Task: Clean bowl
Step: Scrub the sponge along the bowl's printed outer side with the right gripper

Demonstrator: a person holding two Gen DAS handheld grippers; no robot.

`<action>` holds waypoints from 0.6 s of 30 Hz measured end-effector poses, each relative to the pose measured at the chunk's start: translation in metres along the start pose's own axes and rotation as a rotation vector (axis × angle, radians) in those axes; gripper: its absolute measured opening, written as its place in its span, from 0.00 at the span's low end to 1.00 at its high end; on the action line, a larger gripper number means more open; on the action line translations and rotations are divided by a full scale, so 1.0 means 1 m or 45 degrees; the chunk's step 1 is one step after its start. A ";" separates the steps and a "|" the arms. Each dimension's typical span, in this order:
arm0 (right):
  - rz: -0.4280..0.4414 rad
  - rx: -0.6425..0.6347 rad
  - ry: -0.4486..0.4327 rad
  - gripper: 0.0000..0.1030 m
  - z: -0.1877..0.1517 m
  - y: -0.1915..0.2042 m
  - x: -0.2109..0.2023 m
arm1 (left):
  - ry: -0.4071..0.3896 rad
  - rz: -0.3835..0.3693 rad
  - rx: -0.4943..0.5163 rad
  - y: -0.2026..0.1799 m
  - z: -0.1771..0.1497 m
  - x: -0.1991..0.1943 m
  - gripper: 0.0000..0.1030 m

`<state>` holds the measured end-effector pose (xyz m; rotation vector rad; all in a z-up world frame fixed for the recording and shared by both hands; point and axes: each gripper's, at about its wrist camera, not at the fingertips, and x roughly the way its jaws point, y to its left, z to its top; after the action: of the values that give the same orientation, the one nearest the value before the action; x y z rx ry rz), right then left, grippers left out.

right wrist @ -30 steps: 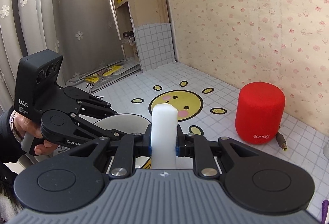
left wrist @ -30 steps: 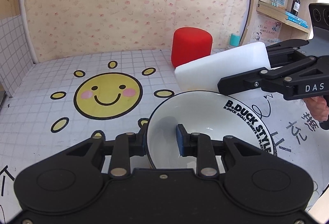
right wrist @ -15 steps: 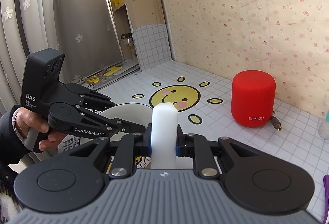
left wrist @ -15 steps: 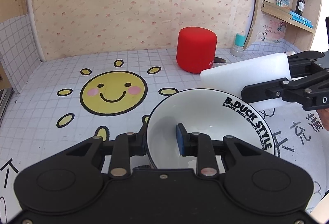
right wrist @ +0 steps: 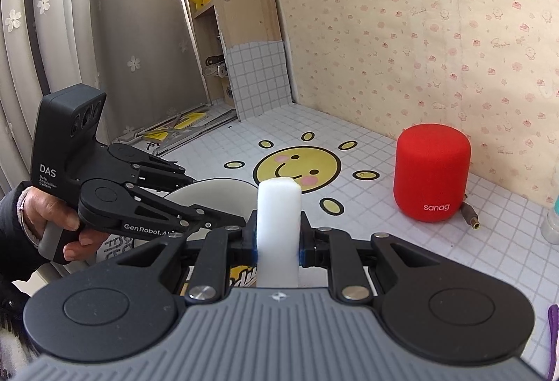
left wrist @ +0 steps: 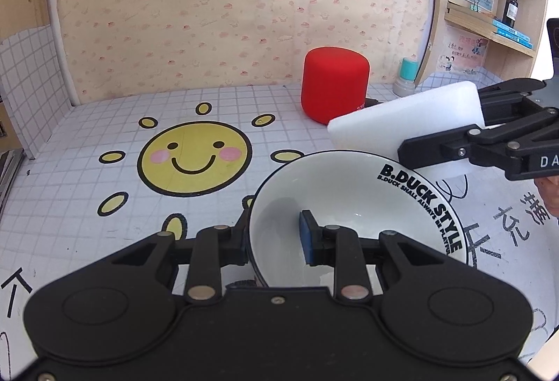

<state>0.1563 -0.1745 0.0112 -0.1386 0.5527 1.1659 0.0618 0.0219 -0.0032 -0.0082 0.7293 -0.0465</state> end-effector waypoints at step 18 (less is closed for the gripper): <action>0.040 -0.019 0.020 0.20 0.018 0.000 0.028 | 0.003 -0.030 -0.018 0.003 -0.002 0.002 0.28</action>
<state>0.1707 -0.1443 0.0132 -0.1528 0.5620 1.2008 0.0624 0.0247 -0.0062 -0.0302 0.7319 -0.0638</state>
